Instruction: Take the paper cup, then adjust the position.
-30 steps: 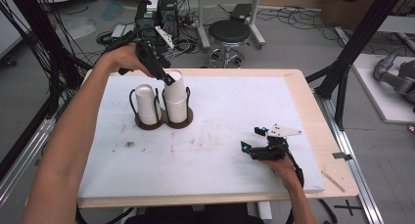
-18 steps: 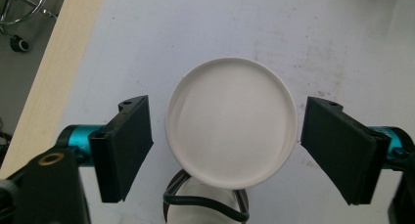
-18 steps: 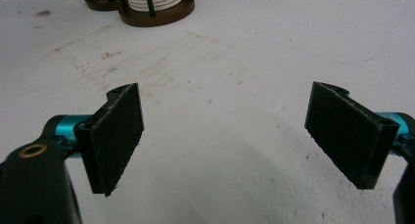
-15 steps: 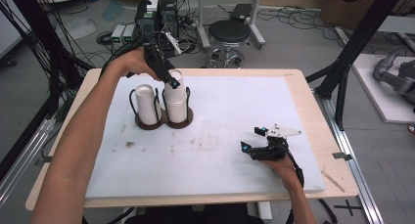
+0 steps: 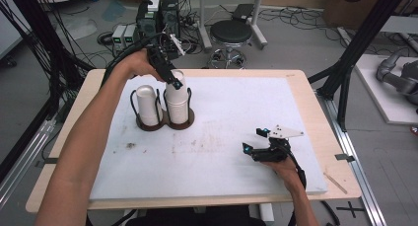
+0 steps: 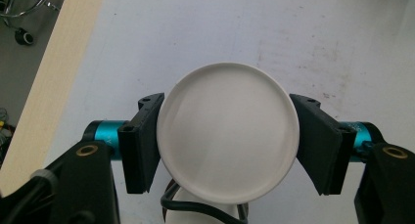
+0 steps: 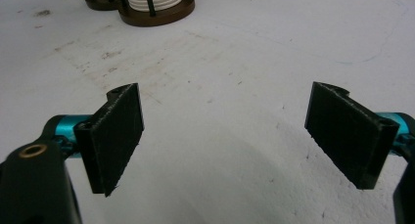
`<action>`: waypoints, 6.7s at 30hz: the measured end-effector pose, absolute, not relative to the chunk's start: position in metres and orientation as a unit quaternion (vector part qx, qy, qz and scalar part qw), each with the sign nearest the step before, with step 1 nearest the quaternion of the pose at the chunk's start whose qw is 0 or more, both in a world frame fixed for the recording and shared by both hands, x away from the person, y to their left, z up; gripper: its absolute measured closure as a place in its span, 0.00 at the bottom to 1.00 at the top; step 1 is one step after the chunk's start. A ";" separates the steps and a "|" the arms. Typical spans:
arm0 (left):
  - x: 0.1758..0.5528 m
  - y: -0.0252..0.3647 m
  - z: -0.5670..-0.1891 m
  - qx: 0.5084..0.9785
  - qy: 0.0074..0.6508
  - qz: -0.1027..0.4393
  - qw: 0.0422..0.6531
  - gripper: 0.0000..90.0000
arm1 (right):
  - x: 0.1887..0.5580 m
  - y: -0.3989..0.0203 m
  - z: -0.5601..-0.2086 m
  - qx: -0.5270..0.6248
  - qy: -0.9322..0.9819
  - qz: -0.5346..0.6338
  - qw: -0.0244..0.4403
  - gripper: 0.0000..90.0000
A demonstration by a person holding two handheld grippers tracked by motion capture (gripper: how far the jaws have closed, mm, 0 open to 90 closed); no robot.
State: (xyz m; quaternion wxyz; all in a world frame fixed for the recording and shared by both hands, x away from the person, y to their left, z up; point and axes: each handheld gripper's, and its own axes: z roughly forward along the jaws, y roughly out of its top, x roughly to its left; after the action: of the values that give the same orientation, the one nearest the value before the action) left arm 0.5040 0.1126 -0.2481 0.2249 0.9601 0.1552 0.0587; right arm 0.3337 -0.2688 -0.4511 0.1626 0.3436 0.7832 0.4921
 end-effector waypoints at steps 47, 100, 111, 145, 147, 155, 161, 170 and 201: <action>0.479 0.129 -0.168 0.927 0.174 0.114 0.313 0.38 | 0.335 -0.268 -0.451 0.346 0.786 0.486 0.161 0.16; 0.336 0.200 -0.269 0.860 0.135 0.060 0.489 0.38 | 0.339 -0.265 -0.451 0.333 0.804 0.472 0.139 0.16; 0.330 0.215 -0.312 0.848 0.156 0.043 0.505 0.38 | 0.342 -0.261 -0.452 0.329 0.818 0.454 0.131 0.16; 0.329 0.227 -0.351 0.832 0.171 0.038 0.527 0.38 | 0.342 -0.261 -0.452 0.318 0.822 0.457 0.121 0.18; 0.330 0.229 -0.353 0.829 0.171 0.036 0.531 0.38 | 0.342 -0.261 -0.452 0.320 0.821 0.457 0.119 0.18; 0.330 0.230 -0.356 0.827 0.174 0.037 0.533 0.38 | 0.341 -0.260 -0.452 0.320 0.823 0.454 0.121 0.18; 0.331 0.231 -0.355 0.824 0.173 0.038 0.539 0.38 | 0.342 -0.258 -0.452 0.320 0.828 0.443 0.125 0.18; 0.330 0.230 -0.356 0.822 0.175 0.037 0.541 0.38 | 0.341 -0.253 -0.452 0.330 0.832 0.420 0.148 0.18; 0.335 0.220 -0.368 0.798 0.169 0.020 0.578 0.38 | 0.340 -0.230 -0.397 0.235 0.809 0.538 0.035 0.18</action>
State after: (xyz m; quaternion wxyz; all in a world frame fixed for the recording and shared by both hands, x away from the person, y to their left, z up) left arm 0.3354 0.2204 -0.3684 0.5776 0.7983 0.1693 0.0195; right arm 0.3402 -0.2305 -0.3972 0.0352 0.2349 0.8088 0.5380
